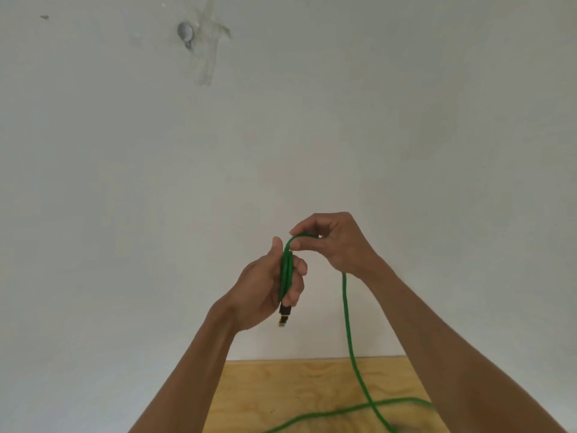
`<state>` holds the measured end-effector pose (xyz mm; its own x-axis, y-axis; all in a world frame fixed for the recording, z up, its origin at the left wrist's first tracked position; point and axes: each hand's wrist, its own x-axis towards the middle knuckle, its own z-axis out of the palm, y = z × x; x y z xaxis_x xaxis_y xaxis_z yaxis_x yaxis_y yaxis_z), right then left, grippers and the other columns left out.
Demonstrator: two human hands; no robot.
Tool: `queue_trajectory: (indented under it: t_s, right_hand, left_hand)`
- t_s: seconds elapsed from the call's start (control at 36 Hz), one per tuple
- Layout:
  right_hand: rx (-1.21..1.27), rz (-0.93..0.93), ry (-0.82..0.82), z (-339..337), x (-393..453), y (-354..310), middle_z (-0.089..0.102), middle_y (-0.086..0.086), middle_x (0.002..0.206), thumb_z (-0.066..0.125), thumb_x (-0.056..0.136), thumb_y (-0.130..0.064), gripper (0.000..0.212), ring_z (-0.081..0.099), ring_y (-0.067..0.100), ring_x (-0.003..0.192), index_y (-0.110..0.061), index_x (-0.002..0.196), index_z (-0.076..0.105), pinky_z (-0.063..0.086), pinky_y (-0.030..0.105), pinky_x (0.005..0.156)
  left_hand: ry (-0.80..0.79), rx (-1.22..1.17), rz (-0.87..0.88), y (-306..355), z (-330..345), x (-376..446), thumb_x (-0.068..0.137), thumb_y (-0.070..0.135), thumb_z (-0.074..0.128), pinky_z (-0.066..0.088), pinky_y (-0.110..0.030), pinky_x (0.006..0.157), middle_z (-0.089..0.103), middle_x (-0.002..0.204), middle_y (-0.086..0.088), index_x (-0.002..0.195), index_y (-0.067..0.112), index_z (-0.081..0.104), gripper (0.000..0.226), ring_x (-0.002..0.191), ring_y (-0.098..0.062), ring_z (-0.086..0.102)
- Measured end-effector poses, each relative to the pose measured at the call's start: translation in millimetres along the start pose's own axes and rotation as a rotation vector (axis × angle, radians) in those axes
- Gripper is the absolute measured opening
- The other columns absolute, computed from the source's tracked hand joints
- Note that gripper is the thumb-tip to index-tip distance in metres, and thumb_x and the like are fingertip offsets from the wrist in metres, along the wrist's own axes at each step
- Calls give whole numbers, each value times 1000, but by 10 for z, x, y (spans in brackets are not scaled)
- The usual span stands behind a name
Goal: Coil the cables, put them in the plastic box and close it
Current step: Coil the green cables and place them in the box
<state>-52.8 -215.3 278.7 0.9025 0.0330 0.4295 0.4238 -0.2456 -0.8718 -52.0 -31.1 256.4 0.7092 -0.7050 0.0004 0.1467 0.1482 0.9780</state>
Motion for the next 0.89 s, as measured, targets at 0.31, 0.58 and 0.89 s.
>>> queue_trajectory:
  t_s: [0.31,0.58,0.89]
  right_hand:
    - [293,239,-50,565,-535,449,68,-4,67,48,100,-2,43,52,16,54,-24,70,70,44,29,55]
    - [72,150,65,784,-652,419,71,13,78,70,91,-23,15,49,16,57,-34,100,74,50,37,60]
    - [-390,-75,133,678,-651,167,72,-11,78,64,93,-23,18,58,9,55,-23,108,74,51,27,57]
  left_hand:
    - [-107,-244,213,138,16,120,101,20,45,48,-29,64,56,67,-4,96,7,60,21,56,-15,51]
    - [252,86,312,295,-345,329,105,18,42,48,-28,69,55,71,-1,97,7,58,20,59,-15,48]
    - [333,258,309,167,-503,282,105,23,44,45,-34,68,59,71,-2,98,8,60,23,64,-17,52]
